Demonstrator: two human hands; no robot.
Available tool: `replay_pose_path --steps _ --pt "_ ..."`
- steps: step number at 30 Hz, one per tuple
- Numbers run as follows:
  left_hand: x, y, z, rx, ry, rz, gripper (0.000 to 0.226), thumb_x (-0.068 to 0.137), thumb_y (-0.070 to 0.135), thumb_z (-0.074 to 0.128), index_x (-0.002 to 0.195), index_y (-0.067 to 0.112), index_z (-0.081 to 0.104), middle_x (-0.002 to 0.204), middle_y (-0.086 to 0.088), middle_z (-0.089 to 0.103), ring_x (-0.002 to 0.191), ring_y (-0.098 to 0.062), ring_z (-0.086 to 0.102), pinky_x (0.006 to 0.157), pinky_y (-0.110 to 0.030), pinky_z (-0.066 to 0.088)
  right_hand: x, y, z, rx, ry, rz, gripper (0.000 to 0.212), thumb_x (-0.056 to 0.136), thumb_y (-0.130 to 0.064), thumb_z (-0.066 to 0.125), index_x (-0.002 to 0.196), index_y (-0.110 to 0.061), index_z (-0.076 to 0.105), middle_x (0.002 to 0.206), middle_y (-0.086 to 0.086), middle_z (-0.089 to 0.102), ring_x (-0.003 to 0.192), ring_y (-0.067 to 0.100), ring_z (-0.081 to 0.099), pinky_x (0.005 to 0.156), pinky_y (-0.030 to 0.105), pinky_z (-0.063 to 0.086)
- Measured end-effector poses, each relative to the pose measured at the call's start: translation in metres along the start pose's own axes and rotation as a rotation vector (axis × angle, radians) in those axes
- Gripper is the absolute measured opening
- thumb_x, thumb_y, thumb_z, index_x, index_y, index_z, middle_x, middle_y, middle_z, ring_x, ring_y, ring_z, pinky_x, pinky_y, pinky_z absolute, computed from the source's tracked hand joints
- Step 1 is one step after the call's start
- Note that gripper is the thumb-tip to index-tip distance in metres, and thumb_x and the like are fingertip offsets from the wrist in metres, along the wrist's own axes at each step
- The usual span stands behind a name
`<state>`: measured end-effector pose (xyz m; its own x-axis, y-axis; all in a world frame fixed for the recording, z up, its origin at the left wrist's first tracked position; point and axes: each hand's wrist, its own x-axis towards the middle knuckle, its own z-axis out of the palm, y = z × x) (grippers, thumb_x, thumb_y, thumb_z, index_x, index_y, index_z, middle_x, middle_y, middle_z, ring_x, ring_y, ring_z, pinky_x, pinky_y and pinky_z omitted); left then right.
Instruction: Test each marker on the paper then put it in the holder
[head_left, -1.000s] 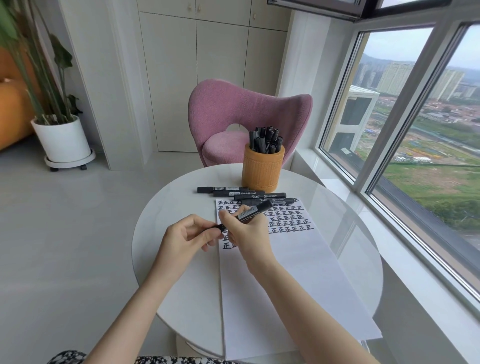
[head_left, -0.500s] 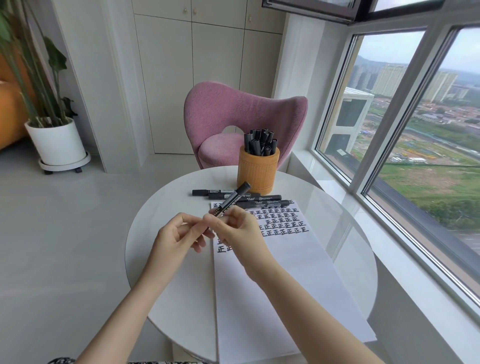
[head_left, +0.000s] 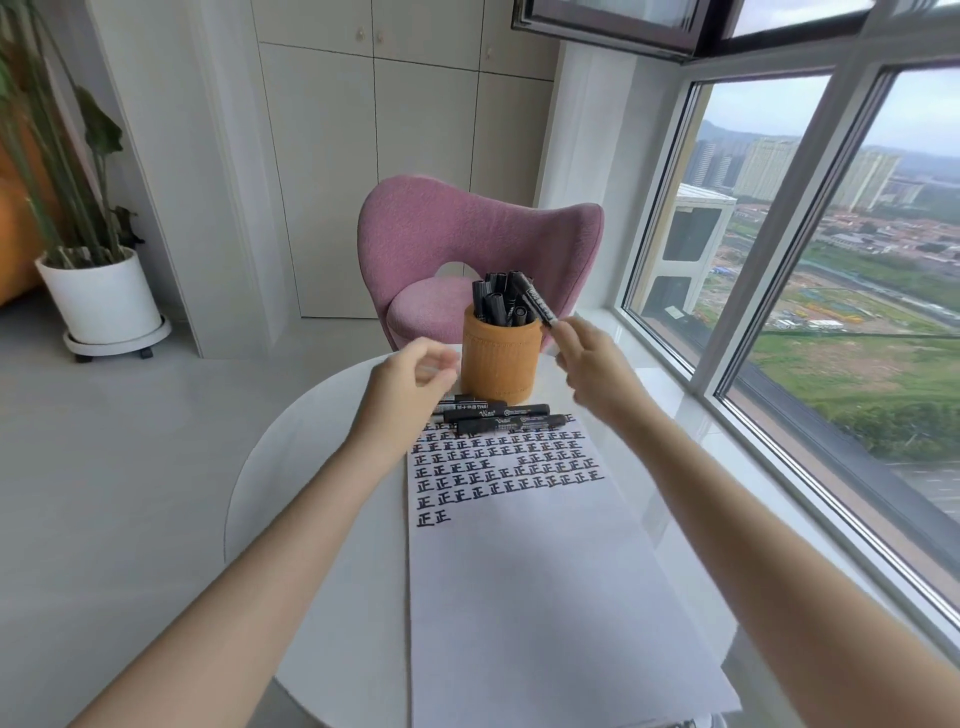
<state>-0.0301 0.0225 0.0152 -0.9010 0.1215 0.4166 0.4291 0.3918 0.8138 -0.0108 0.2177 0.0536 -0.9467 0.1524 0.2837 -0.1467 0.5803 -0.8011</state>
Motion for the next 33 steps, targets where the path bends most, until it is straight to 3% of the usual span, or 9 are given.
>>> replay_pose_path --steps 2,5,7,12,16,22,24,27,33 --pt "0.019 0.005 0.007 0.045 0.009 0.024 0.017 0.088 0.01 0.059 0.102 0.016 0.065 0.099 0.006 0.068 0.081 -0.001 0.06 0.073 -0.005 0.042 0.018 -0.004 -0.014 -0.059 0.005 -0.025 0.024 0.102 -0.018 0.034 0.095 -0.018 0.057 0.062 -0.01 0.043 0.048 0.0 0.04 0.04 0.013 0.03" --pt "0.043 0.012 0.018 0.102 0.02 0.044 0.024 0.088 0.007 0.058 0.111 0.013 0.063 0.109 -0.002 0.068 0.09 -0.012 0.061 0.084 -0.021 0.046 0.04 -0.011 -0.032 -0.099 0.01 -0.084 0.015 0.099 -0.019 0.045 0.108 -0.021 0.057 0.066 -0.008 0.048 0.051 0.0 0.043 0.047 0.015 0.032" --pt "0.055 0.016 0.025 0.137 0.019 0.04 0.03 0.089 0.007 0.057 0.119 0.011 0.059 0.115 -0.003 0.065 0.091 -0.011 0.058 0.085 -0.022 0.043 0.05 -0.015 -0.04 -0.058 0.009 -0.101 0.002 0.095 -0.019 0.053 0.095 -0.017 0.052 0.068 -0.004 0.051 0.053 0.006 0.042 0.049 0.017 0.031" --pt "0.072 0.021 0.04 0.166 0.005 0.024 0.038 0.089 0.006 0.056 0.127 0.009 0.052 0.122 -0.007 0.06 0.096 -0.015 0.06 0.087 -0.027 0.046 0.067 -0.024 -0.047 0.023 0.05 -0.139 0.011 0.087 -0.008 0.059 0.076 -0.009 0.055 0.055 0.003 0.055 0.039 0.01 0.04 0.038 0.014 0.032" --pt "0.076 0.019 0.048 0.182 -0.005 0.015 0.04 0.089 0.005 0.056 0.128 0.01 0.051 0.124 -0.008 0.059 0.098 -0.017 0.061 0.09 -0.031 0.046 0.081 -0.02 -0.037 -0.062 0.068 -0.131 0.011 0.087 -0.016 0.061 0.083 -0.006 0.062 0.055 -0.001 0.057 0.038 0.005 0.044 0.038 0.012 0.034" --pt "0.078 0.018 0.053 0.163 -0.03 0.053 0.042 0.088 0.003 0.056 0.129 0.012 0.052 0.122 -0.006 0.062 0.105 -0.02 0.06 0.097 -0.037 0.046 0.105 -0.019 -0.011 -0.167 0.017 -0.04 0.019 0.098 -0.029 0.043 0.099 -0.01 0.043 0.073 -0.002 0.047 0.06 0.012 0.045 0.051 0.026 0.034" --pt "0.078 0.017 0.054 0.151 -0.027 0.058 0.042 0.089 0.002 0.054 0.129 0.012 0.052 0.123 -0.005 0.062 0.106 -0.02 0.059 0.097 -0.036 0.046 0.105 -0.019 -0.003 -0.126 0.077 -0.067 0.019 0.098 -0.025 0.044 0.103 -0.01 0.034 0.08 -0.003 0.047 0.064 0.013 0.049 0.055 0.029 0.043" --pt "0.077 0.014 0.053 0.124 -0.014 0.056 0.041 0.09 0.002 0.05 0.129 0.014 0.053 0.122 -0.004 0.062 0.104 -0.017 0.059 0.096 -0.03 0.045 0.103 -0.014 0.004 -0.07 0.184 -0.123 0.026 0.094 -0.027 0.055 0.101 -0.012 0.034 0.083 0.001 0.053 0.077 0.03 0.061 0.07 0.05 0.054" --pt "0.076 0.01 0.055 0.121 0.048 0.087 0.039 0.089 -0.001 0.048 0.124 0.013 0.057 0.121 -0.006 0.06 0.102 -0.017 0.059 0.092 -0.025 0.045 0.103 -0.018 0.006 -0.241 0.322 -0.258 0.023 0.091 -0.022 0.06 0.107 -0.006 0.057 0.097 0.005 0.065 0.087 0.025 0.059 0.07 0.036 0.045"
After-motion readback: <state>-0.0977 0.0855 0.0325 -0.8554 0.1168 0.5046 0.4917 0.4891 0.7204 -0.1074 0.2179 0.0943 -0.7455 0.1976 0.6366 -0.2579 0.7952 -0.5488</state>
